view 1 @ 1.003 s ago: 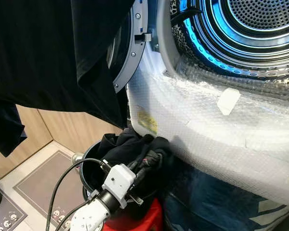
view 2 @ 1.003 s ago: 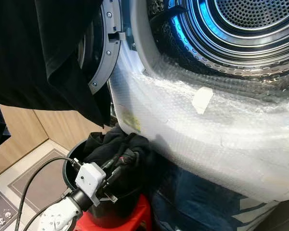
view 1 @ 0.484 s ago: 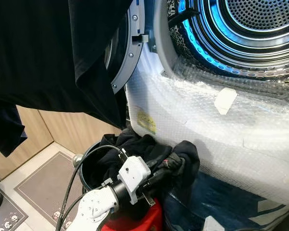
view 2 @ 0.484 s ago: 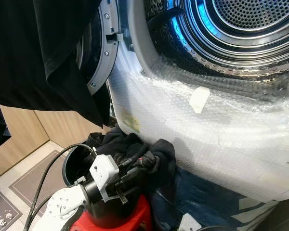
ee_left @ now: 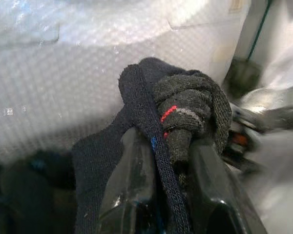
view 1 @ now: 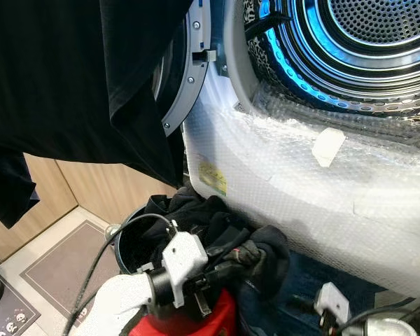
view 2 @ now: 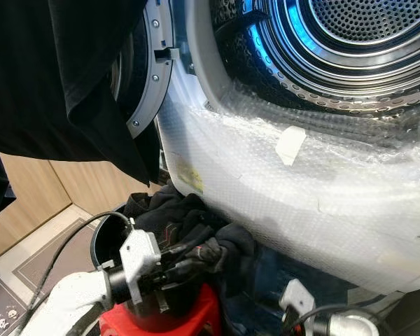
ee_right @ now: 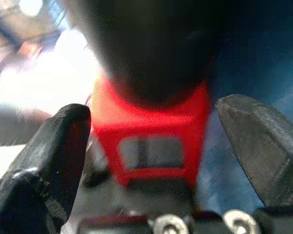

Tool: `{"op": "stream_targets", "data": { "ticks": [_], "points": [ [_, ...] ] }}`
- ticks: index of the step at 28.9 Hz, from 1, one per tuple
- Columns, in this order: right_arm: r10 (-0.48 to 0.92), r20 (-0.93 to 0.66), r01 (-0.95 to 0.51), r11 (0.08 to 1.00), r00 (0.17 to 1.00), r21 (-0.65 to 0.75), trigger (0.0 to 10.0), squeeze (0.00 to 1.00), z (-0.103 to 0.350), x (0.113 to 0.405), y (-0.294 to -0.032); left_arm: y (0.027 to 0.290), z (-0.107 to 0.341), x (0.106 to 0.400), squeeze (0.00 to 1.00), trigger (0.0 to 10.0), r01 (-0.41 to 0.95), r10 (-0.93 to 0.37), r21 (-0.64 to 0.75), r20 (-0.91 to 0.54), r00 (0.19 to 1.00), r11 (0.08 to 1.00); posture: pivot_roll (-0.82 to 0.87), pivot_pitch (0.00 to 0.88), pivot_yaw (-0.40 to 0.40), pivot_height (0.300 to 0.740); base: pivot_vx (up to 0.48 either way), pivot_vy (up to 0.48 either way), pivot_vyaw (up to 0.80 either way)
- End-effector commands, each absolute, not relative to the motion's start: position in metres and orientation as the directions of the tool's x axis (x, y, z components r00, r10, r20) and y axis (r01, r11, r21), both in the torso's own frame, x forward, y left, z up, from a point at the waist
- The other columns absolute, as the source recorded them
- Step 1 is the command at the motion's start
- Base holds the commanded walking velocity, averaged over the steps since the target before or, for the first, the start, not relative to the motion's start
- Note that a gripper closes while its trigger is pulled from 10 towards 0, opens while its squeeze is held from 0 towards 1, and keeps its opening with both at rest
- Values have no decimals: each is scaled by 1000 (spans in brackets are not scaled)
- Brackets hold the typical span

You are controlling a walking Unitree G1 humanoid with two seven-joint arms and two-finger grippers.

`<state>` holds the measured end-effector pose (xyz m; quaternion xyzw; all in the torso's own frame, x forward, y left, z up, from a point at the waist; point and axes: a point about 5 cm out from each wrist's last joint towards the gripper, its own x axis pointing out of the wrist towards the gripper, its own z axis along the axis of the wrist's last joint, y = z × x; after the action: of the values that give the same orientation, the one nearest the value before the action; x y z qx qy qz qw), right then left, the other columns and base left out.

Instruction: Clothes washing

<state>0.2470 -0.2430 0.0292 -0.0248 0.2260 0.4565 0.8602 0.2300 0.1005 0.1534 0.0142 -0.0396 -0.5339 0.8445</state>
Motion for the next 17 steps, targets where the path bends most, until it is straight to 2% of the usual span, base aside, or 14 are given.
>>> {"op": "stream_targets", "data": {
  "ticks": [1, 5, 9, 16, 17],
  "points": [
    [755, -356, -771, 623, 550, 132, 10000, 0, 46, 259, -250, 108, 166, 230, 0, 10000, 912, -910, 37, 86, 405, 409, 19, 0, 3, 740, 0, 0, 0],
    [747, -285, -741, 654, 601, 150, 10000, 0, 60, 266, -259, 117, 169, 229, 0, 10000, 924, -920, -16, 85, 382, 382, 20, 0, 5, 740, 0, 0, 0],
    [761, -234, -739, 647, 606, 188, 10000, 0, 70, 268, -264, 120, 173, 227, 0, 10000, 936, -932, -37, 88, 352, 350, 20, 0, 4, 740, 0, 0, 0],
    [830, -230, -798, 554, 508, 237, 10000, 0, 79, 259, -266, 126, 178, 222, 0, 10000, 954, -949, -60, 103, 299, 294, 18, 1, 8, 740, 0, 0, 0],
    [855, -224, -819, 515, 468, 254, 10000, 0, 82, 256, -265, 130, 179, 221, 0, 10000, 957, -953, -72, 101, 286, 280, 19, 1, 8, 740, 0, 0, 0]
  ]
}}
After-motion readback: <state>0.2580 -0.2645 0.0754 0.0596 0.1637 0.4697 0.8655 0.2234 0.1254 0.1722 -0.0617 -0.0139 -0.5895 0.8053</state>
